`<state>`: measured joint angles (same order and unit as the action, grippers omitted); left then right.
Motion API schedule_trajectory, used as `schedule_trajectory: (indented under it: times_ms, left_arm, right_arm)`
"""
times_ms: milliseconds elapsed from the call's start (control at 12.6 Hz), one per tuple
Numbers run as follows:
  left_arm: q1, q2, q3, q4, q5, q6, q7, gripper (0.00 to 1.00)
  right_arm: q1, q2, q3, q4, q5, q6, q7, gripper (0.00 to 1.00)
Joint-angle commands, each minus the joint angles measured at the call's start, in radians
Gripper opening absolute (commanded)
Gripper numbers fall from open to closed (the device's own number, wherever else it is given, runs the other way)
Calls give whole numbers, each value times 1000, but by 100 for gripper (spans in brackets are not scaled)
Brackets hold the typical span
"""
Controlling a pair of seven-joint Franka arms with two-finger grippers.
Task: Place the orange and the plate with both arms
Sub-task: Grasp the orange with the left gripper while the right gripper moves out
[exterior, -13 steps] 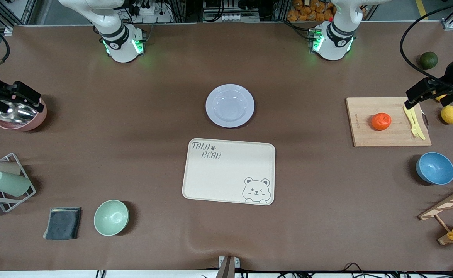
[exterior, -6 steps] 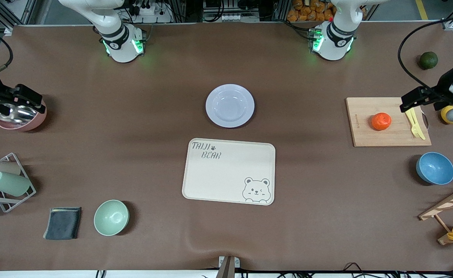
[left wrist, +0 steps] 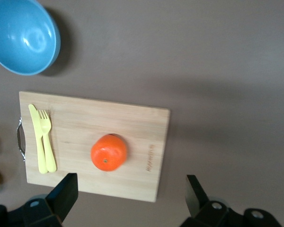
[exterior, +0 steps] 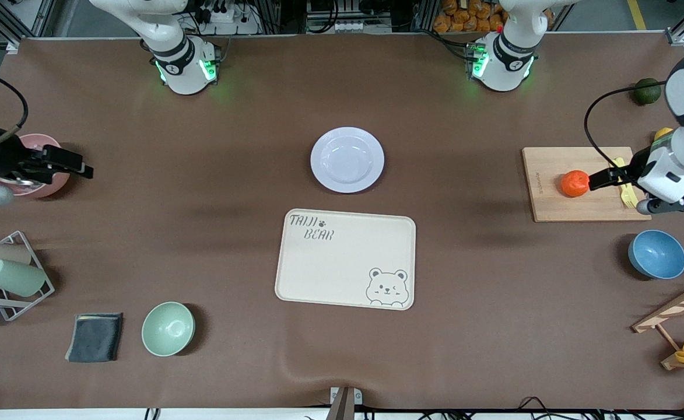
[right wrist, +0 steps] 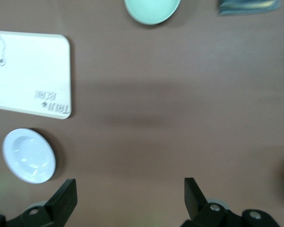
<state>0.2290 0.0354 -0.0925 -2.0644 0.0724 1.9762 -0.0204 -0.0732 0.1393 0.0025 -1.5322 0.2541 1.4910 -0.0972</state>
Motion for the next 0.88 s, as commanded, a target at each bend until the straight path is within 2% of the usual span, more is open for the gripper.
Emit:
schedule_trajectory:
  times_ms: [0,239,398,637,796]
  left_arm:
    - [44,-57,-10,-175,55,133,8,100]
    - [73,-16,-10,-230,81,216,23,100]
    - [119,12,-13,-255,112,271,30,100]
    - [165,79,-15,-275,112,352,49,100]
    - [170,107,-15,-275,112,366,53,100]
  right_arm:
    - [-7,48,8,11,115,-54,37,100]
    - [29,104,14,3,248,-83,143,100]
    - [47,134,13,-63,353,-78,142,100]
    - [29,242,13,-78,515,-86,113,100]
    - [32,263,13,-80,562,-86,102,100]
